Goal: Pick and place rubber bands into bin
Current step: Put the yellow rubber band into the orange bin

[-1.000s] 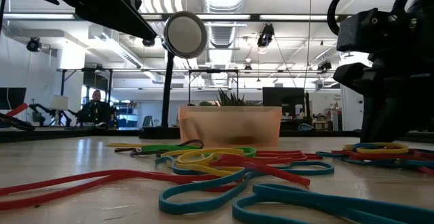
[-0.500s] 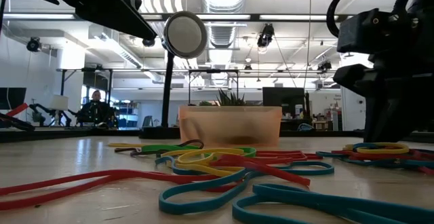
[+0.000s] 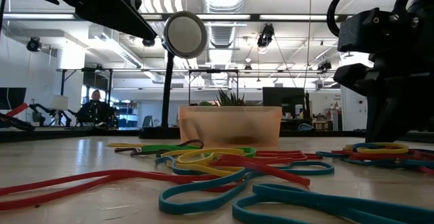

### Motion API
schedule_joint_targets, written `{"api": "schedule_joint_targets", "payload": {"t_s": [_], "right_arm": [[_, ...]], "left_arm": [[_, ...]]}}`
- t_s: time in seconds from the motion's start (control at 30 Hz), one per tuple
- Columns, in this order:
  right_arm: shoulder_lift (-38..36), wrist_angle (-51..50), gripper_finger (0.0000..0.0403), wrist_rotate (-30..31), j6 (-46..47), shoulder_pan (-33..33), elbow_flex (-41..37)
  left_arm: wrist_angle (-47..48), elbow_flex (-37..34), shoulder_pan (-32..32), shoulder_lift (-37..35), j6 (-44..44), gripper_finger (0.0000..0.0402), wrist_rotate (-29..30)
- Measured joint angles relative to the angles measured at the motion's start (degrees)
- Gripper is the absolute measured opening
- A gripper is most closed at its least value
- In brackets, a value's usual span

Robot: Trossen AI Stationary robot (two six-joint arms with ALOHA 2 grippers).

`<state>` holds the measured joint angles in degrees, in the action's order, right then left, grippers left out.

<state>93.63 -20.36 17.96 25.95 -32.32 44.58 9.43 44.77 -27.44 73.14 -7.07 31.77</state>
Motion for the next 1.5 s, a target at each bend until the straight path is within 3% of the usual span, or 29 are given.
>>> {"api": "schedule_joint_targets", "payload": {"t_s": [0.67, 1.33, 1.5], "right_arm": [[-9.6, -2.3, 0.0009, 4.9, -4.3, 0.0, 2.2], [-21.9, -1.7, 0.0008, 8.2, -23.6, -0.3, 12.3], [-21.6, -1.7, 0.0008, 15.4, -31.0, 0.0, 14.8]], "left_arm": [[0.0, 0.0, 0.0, 0.0, 0.0, 0.0075, 0.0], [0.0, -0.1, 0.0, 0.0, 0.5, 0.0075, 0.0], [0.0, -0.1, 0.1, 0.0, 0.5, 0.0075, 0.0]]}}
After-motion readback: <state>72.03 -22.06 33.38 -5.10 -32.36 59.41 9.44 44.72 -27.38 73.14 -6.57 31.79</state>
